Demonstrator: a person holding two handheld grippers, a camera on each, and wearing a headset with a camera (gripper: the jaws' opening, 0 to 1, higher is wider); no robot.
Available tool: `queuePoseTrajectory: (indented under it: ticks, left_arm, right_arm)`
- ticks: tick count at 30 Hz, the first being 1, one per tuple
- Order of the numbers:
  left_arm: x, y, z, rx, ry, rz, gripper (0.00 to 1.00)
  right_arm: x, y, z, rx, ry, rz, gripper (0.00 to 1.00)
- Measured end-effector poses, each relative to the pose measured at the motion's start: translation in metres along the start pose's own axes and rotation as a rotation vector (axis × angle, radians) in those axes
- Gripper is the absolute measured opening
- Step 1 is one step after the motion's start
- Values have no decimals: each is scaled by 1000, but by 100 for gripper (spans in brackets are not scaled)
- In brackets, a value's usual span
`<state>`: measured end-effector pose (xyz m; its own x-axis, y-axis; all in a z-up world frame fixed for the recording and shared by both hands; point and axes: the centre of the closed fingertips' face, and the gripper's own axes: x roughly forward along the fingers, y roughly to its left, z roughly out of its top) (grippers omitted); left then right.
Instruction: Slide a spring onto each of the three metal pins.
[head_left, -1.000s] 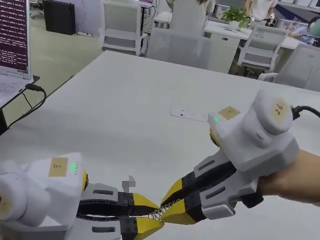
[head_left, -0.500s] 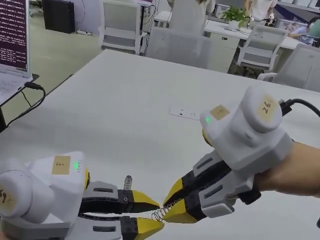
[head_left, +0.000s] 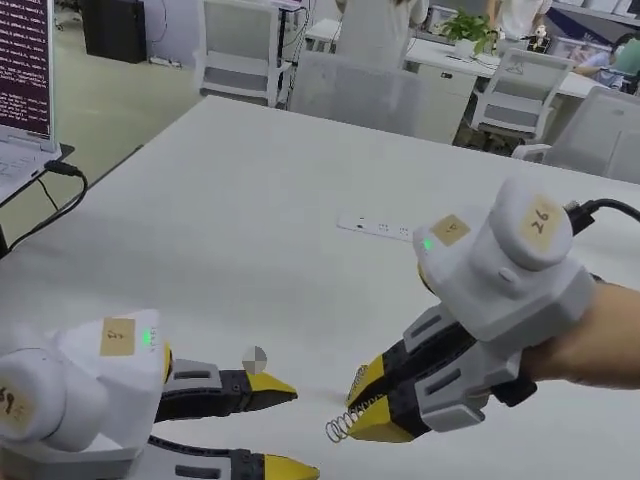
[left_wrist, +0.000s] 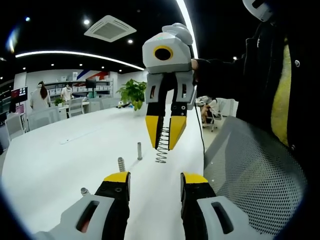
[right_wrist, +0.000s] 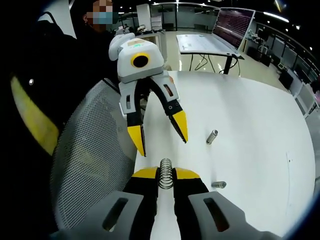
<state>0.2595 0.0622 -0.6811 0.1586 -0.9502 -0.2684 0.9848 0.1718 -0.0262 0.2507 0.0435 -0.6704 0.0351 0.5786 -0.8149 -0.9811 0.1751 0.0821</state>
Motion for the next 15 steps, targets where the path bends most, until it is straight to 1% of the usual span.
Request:
queuePoseTrajectory:
  ticks: [3, 9, 12, 13, 15]
  left_arm:
    - [-2, 2, -4, -10, 6, 8, 36]
    - [-4, 5, -13, -33, 26, 37, 48]
    - [-5, 5, -16, -33, 36, 43, 51]
    - [-5, 5, -17, -35, 38, 46, 54]
    - [-5, 5, -18, -39, 46, 48, 54]
  right_arm:
    - [-4, -3, -4, 1, 9, -9, 8]
    - [-13, -11, -16, 2, 43, -34, 8]
    - [-18, -15, -20, 10, 51, -44, 8]
    - [-20, -17, -21, 11, 56, -48, 8]
    - [-24, -20, -25, 11, 68, -61, 8]
